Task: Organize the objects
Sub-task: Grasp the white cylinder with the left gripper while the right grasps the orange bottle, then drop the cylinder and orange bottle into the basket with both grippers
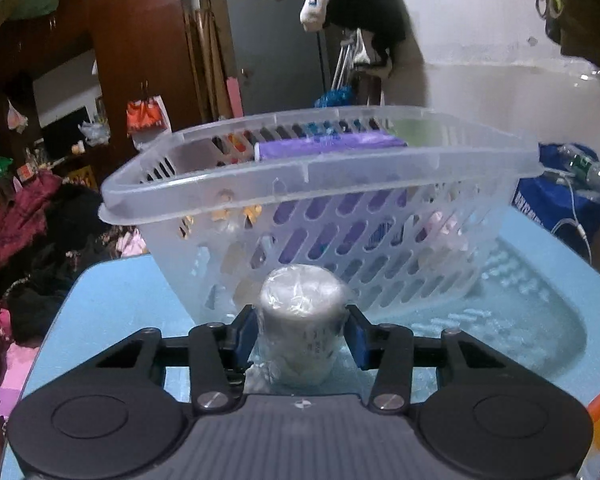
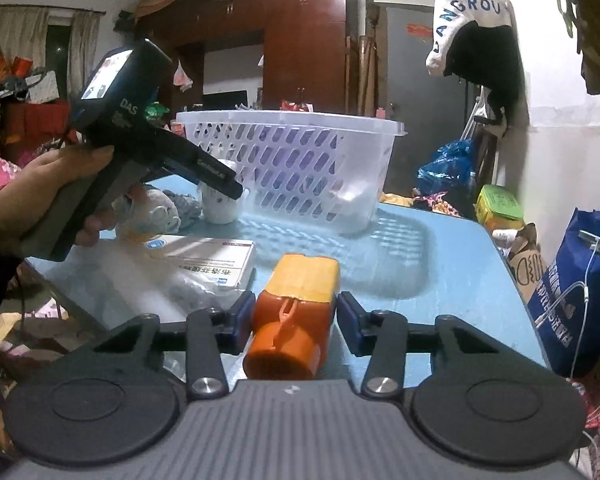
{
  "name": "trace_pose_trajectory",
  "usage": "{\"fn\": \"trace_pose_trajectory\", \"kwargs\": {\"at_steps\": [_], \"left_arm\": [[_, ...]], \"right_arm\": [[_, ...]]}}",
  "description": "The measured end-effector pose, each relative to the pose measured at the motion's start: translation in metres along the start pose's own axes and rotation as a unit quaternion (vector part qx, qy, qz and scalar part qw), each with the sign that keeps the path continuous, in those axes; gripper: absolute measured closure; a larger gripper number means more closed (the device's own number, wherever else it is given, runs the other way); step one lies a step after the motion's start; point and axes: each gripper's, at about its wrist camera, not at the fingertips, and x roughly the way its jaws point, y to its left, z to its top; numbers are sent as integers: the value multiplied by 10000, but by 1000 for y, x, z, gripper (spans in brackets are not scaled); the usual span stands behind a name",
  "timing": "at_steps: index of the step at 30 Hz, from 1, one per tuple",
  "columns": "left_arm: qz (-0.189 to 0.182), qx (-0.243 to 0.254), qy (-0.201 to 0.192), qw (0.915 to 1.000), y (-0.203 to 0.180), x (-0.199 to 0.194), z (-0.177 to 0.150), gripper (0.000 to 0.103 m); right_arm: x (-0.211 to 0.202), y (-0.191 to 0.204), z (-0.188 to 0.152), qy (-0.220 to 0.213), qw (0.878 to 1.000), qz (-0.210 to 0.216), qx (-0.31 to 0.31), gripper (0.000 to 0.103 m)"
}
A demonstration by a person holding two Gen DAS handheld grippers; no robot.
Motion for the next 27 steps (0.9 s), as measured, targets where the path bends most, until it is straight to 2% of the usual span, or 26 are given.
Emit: {"fn": "trace_pose_trajectory", "kwargs": {"at_steps": [10,17,20,22,25,27], "left_arm": [[-431,-7,-932,9947,5,-47,-6,53],[-634,-103,-1284,9896,15,-68,-8,54],[-708,-281,-1554,9849,25,-83,3,54],[-613,-289,-1781,9817,32,-97,25,53],[-403,-262,-1940,9798,39,-106,70,53],[-270,-404,-1790,9827,47,-96,100,53]], "right_arm": [[-13,-10,5,-474,9986,-178,-150,56],[-14,-20,10,-581,9981,-186,-41,57],[-22,-25,19,-816,9965,-182,91,57],[-32,-26,41,-1173,9928,-220,54,57],[-32,-21,102,-1568,9871,-272,-146,57],[-11,-21,148,-1492,9880,-354,-203,57]]}}
